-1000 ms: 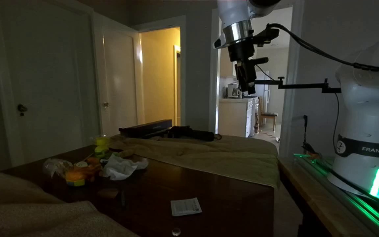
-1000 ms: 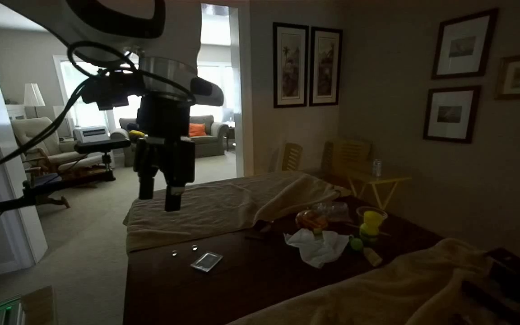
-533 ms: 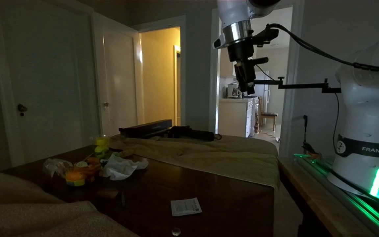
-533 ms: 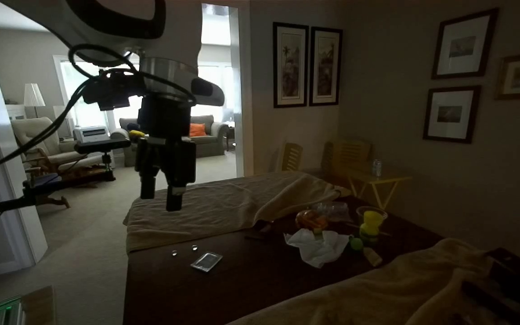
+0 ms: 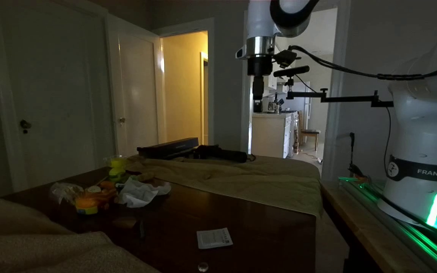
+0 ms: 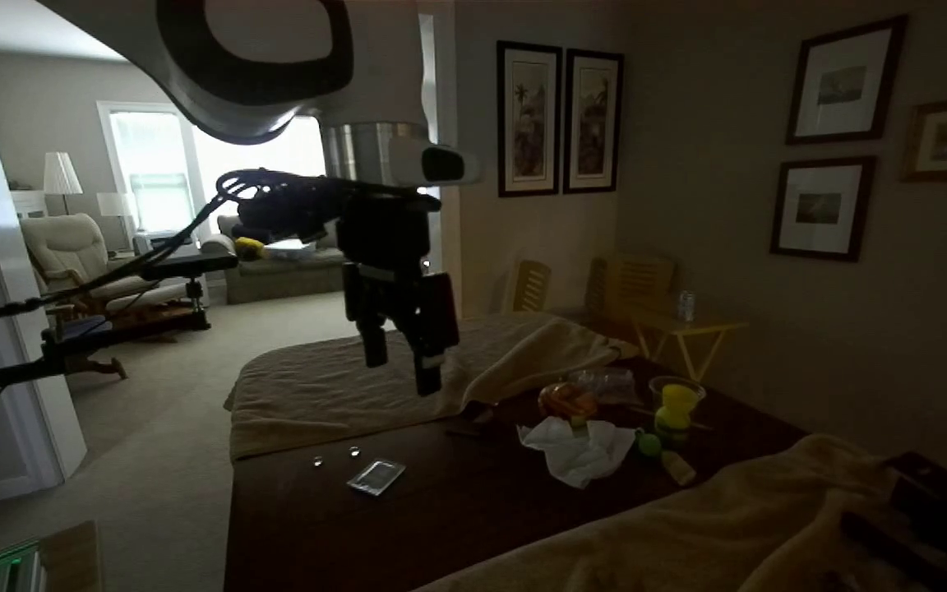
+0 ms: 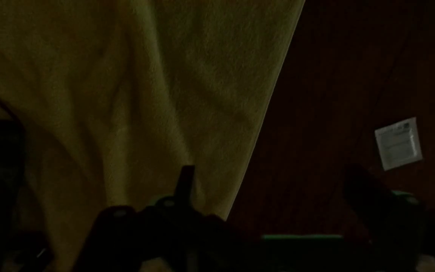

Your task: Take the yellow bowl out of the clear cup.

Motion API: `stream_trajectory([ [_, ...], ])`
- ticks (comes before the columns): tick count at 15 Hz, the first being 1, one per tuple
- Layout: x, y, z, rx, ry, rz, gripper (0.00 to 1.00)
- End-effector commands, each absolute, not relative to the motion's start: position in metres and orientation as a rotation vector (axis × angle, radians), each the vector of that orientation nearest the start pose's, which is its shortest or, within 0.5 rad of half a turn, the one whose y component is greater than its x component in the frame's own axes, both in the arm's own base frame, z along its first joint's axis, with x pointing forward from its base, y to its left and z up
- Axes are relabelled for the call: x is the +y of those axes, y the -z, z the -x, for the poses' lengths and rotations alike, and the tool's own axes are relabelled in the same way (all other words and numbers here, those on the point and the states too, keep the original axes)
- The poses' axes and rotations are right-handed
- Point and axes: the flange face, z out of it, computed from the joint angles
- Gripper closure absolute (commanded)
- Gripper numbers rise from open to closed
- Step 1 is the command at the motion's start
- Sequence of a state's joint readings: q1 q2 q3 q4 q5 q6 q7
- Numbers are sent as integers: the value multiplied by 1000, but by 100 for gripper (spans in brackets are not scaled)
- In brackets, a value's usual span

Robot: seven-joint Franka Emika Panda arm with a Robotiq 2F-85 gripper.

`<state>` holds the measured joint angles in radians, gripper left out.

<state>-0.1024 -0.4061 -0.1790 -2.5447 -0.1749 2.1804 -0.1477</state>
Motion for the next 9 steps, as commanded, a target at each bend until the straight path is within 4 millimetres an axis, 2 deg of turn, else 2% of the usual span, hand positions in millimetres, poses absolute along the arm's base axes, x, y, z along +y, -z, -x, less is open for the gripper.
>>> stream_trajectory([
  [1,-146,-412,-436,105,146,3208,0],
  [5,-166,-421,-478,162,184,3207,0],
  [6,-155,-416,-453,136,186,3228,0],
  [7,-157,-416,-459,140,185,3231,0],
  [9,-157,-412,-459,138,170,3231,0],
])
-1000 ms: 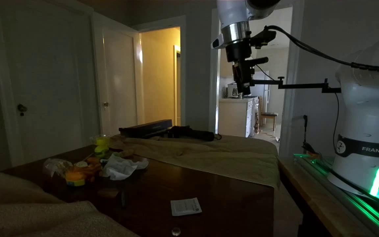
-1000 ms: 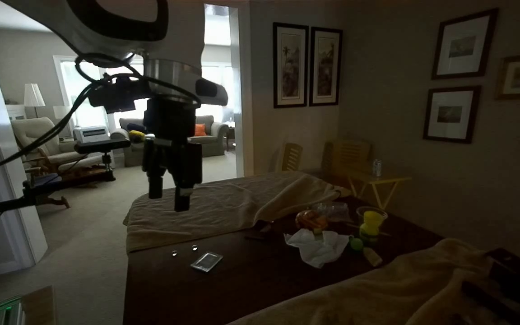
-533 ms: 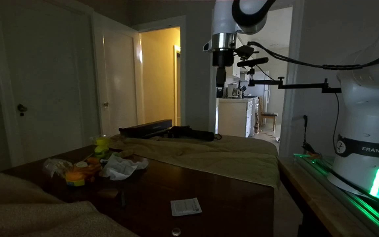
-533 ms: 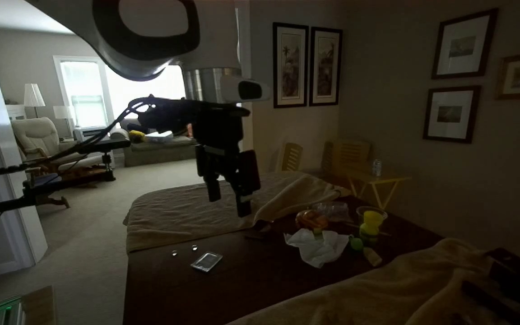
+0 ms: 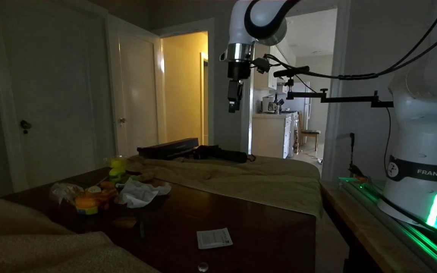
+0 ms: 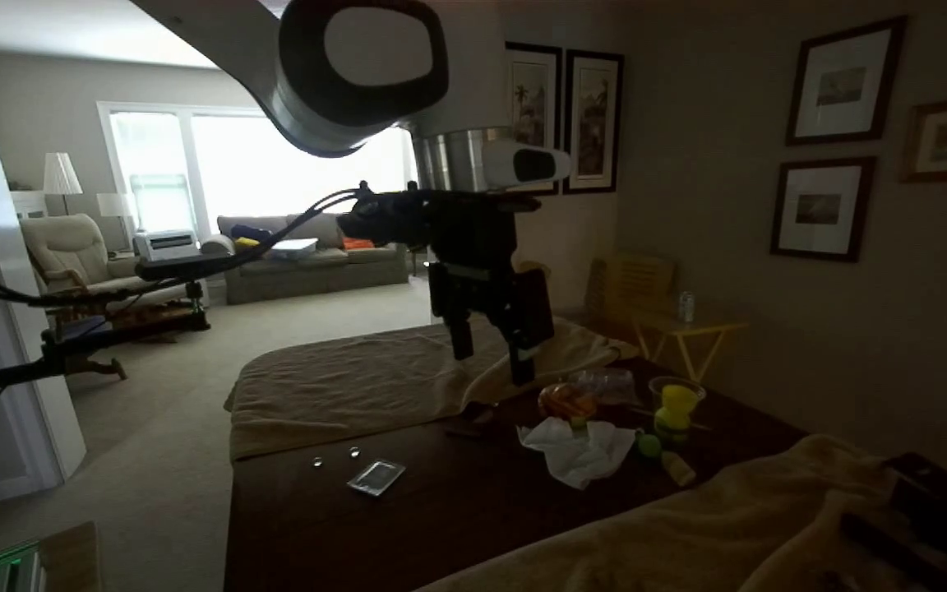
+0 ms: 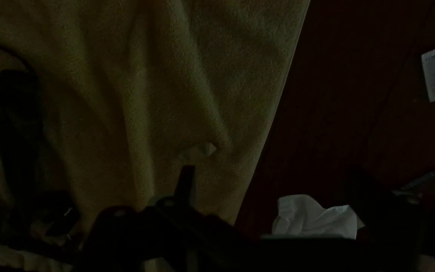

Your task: Take the yellow bowl out of the clear cup.

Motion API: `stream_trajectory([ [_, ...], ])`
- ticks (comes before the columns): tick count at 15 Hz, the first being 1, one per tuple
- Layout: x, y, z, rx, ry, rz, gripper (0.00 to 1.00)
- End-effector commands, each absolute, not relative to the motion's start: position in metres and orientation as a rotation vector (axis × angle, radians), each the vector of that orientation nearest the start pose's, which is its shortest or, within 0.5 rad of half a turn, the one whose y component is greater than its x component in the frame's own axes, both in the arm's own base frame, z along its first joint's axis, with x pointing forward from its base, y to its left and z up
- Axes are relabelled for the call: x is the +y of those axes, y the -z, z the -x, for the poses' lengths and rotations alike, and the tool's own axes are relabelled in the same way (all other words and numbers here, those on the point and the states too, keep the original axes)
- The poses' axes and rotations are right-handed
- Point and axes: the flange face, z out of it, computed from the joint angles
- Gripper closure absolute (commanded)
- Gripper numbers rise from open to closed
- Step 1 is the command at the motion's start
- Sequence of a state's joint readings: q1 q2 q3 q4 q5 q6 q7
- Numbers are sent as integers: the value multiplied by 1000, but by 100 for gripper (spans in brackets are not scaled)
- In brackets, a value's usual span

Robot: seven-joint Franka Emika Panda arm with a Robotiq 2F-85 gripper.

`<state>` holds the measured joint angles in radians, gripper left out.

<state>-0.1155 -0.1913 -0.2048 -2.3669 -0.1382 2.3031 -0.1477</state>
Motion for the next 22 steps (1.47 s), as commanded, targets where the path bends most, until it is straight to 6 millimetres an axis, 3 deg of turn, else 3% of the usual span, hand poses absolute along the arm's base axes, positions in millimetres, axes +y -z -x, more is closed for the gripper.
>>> stream_trajectory([
  [1,-156,-412,-458,137,170,3230,0],
  [4,-158,-404,-461,232,193,3226,0],
  [8,-172,-392,-511,491,476,3117,0],
  [14,-189,-392,-596,556,777,3018,0],
  [18,-181,-392,-655,509,758,3000,0],
  [22,-172,-395,-695,483,591,3008,0],
])
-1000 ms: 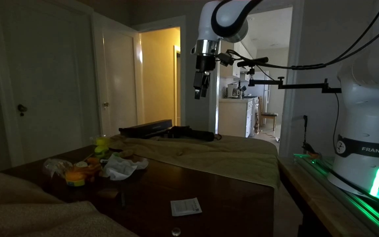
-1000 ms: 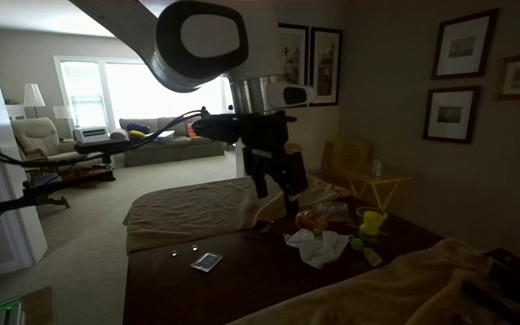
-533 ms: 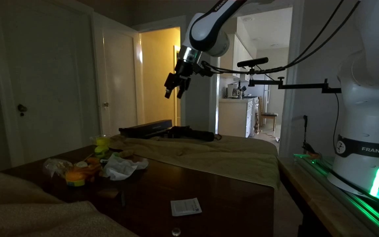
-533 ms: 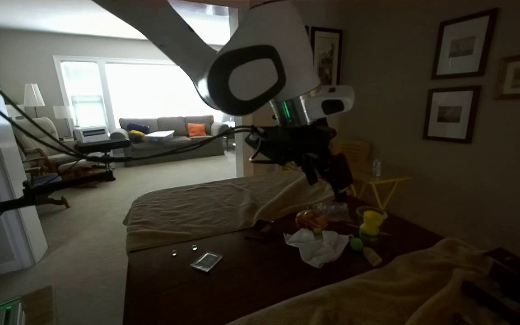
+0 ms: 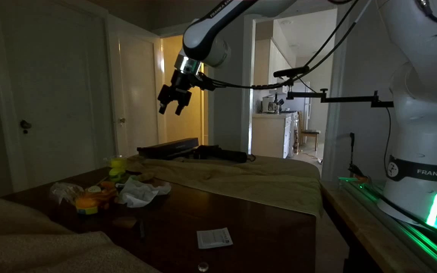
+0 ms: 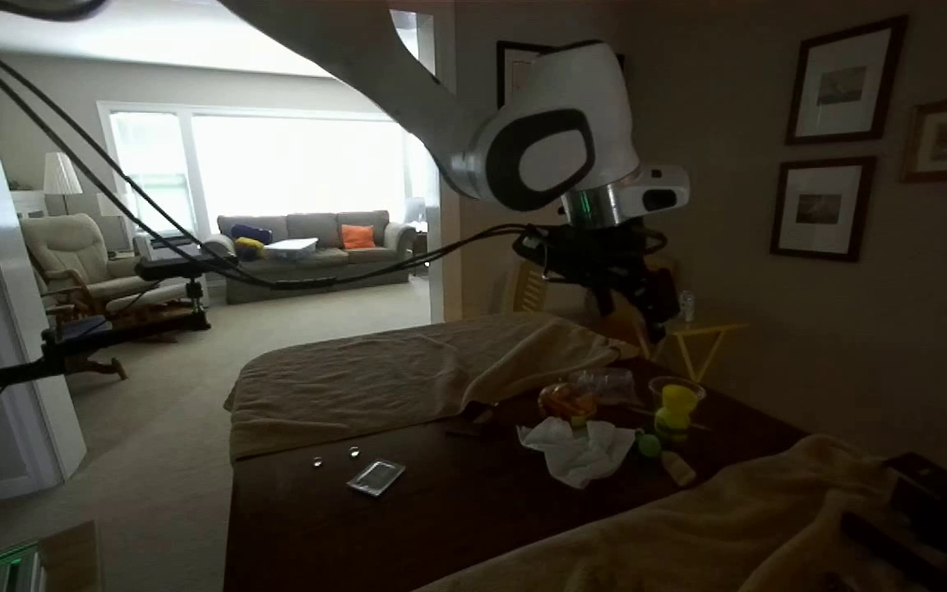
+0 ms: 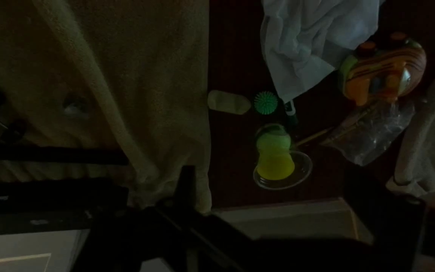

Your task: Take the yellow bowl out of the clear cup.

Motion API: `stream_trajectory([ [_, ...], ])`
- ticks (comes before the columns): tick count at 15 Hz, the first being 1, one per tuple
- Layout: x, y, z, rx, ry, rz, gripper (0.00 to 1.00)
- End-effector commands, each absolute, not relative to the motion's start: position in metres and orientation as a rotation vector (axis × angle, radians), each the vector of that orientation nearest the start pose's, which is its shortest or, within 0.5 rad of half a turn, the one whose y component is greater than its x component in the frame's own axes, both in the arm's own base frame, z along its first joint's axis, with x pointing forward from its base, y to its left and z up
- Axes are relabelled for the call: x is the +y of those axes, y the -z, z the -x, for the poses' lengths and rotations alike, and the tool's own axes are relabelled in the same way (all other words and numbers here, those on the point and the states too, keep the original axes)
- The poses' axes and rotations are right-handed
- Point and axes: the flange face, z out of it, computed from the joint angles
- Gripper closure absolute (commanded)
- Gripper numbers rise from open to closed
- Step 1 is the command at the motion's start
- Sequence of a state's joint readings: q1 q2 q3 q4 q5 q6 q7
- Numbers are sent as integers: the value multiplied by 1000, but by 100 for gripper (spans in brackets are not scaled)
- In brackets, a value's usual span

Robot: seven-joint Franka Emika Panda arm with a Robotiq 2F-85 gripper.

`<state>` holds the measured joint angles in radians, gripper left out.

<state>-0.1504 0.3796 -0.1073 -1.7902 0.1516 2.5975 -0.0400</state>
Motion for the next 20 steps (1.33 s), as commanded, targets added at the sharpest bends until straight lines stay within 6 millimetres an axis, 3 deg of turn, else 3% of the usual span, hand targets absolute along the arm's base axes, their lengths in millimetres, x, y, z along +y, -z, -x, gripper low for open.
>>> stream_trajectory([
  [1,-174,-400,-703,491,558,3016,0],
  [2,-168,-392,-679,470,599,3030,0],
  [4,-170,-397,-692,467,572,3030,0],
  [8,-173,-397,-697,469,567,3031,0],
  [14,-182,-355,-742,724,661,2903,0],
  [20,-173,-331,-788,732,653,2876,0],
])
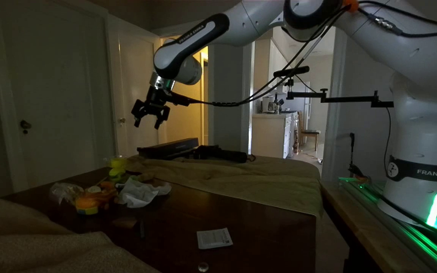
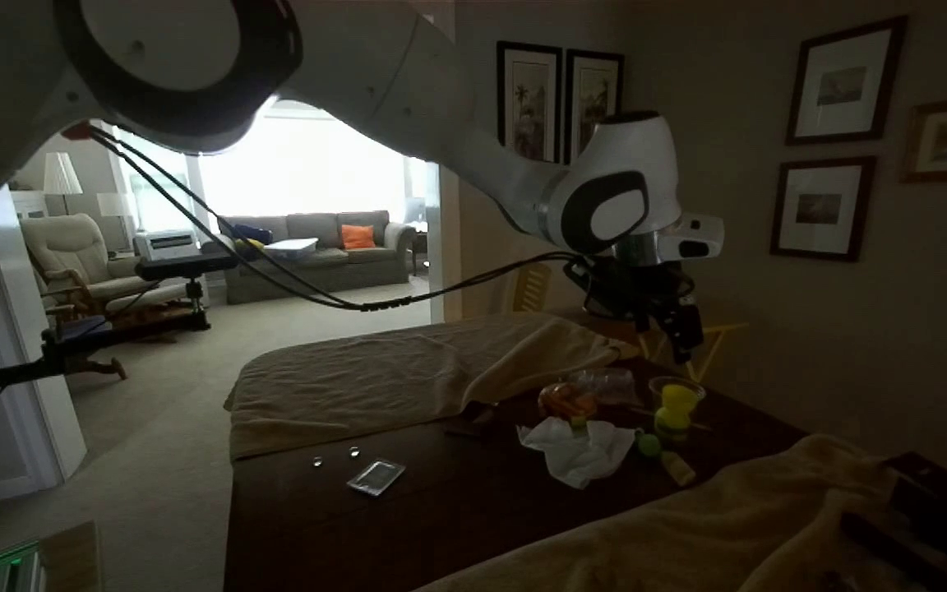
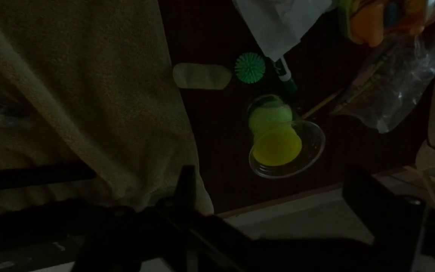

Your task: Take the yellow bowl out of the clear cup.

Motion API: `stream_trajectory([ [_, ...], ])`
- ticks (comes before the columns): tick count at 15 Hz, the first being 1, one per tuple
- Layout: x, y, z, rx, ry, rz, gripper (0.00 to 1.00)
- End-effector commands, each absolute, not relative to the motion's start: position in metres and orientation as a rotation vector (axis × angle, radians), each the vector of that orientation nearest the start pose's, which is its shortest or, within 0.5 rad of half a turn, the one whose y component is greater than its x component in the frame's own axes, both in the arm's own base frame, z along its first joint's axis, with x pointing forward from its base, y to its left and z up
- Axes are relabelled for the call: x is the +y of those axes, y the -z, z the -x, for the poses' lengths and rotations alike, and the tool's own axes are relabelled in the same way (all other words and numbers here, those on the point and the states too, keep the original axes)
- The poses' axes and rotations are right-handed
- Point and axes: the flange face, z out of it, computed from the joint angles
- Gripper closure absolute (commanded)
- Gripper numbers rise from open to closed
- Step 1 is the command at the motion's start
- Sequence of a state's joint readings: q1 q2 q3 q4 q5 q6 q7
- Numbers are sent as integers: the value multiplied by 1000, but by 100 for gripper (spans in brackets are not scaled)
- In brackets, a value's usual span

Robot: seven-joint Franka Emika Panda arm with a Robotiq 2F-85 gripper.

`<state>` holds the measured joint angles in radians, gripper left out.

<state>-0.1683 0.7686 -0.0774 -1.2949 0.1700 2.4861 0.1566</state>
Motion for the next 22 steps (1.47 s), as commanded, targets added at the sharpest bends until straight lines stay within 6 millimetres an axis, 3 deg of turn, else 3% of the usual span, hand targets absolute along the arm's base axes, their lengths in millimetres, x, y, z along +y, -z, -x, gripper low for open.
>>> stream_trajectory([
  [1,-171,-330,-793,720,642,2873,0],
  [8,-174,-312,-815,687,602,2824,0],
  [10,-171,-311,-807,677,590,2875,0],
  [15,-175,-308,-813,675,604,2866,0],
  [22,-188,-276,-821,679,644,2746,0],
])
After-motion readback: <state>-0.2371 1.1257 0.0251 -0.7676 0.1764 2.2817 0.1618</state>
